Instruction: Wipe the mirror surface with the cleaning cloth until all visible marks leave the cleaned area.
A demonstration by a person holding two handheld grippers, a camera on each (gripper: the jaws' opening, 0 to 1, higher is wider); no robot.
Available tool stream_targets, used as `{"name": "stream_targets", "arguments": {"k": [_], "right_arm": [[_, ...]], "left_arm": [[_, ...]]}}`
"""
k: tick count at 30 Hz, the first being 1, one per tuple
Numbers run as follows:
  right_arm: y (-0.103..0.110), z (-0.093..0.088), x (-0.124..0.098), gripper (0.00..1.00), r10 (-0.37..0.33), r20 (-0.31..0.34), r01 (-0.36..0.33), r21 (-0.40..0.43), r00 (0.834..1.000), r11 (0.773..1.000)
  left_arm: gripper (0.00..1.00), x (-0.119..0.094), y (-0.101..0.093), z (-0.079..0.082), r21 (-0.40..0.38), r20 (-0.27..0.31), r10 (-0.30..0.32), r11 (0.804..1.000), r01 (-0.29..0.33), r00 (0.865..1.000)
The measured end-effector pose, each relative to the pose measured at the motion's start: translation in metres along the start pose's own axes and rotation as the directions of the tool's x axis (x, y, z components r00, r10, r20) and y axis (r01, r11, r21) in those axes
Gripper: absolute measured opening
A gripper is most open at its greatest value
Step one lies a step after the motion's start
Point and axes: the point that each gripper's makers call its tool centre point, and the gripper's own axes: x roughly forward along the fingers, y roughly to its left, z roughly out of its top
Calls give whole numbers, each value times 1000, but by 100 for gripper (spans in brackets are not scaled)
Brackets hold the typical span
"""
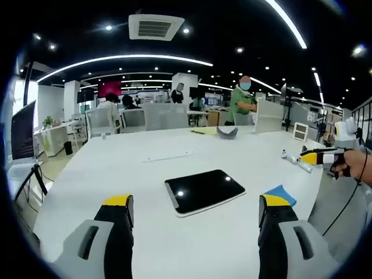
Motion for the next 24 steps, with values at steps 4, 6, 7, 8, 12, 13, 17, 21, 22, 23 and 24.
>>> {"name": "stream_targets", "arguments": {"k": [4, 6, 7, 8, 12, 13, 17, 21, 22, 23, 24], "right_arm": [[4, 4, 5, 38, -3, -2, 3, -6, 1000, 1000], [9, 5, 9, 37, 8, -1, -8, -3, 1000, 1000], [10, 6, 10, 37, 11, -1, -11, -2, 1000, 1000], [13, 7, 11, 37, 14, 4, -14, -3, 1000, 1000], [17, 6, 14, 35, 17, 5, -17, 0, 1000, 1000], [18, 4, 14, 35, 18, 3, -18, 0, 1000, 1000], [18, -3, 13, 34, 14, -11, -14, 0, 1000, 1000], [18, -8, 13, 34, 12, -24, -12, 5, 1000, 1000], [19, -7, 13, 34, 13, -23, -13, 6, 1000, 1000], [20, -7, 13, 34, 16, -23, -16, 8, 1000, 1000], [21, -5, 13, 33, 18, -20, -18, 7, 1000, 1000]], "left_arm": [[89, 2, 1, 2, -22, 13, -5, 1000, 6, 1000], [89, 4, 0, 0, -20, 12, -8, 1000, 8, 1000], [89, 5, -3, -1, -16, 10, -18, 1000, 18, 1000], [89, 5, -5, -1, -19, 10, -25, 1000, 25, 1000], [88, 6, -9, -5, -12, -5, -44, 999, 44, 999], [88, 5, -7, -6, -15, -2, -42, 999, 42, 999], [88, 1, 0, -6, -27, 4, -30, 999, 30, 1000], [88, 2, -6, -6, -29, 6, -45, 999, 45, 999], [88, 3, -11, -7, -22, 1, -58, 998, 58, 998], [88, 4, -12, -8, -19, -2, -63, 998, 63, 998], [88, 5, -15, -9, -14, -9, -72, 997, 71, 997]]}}
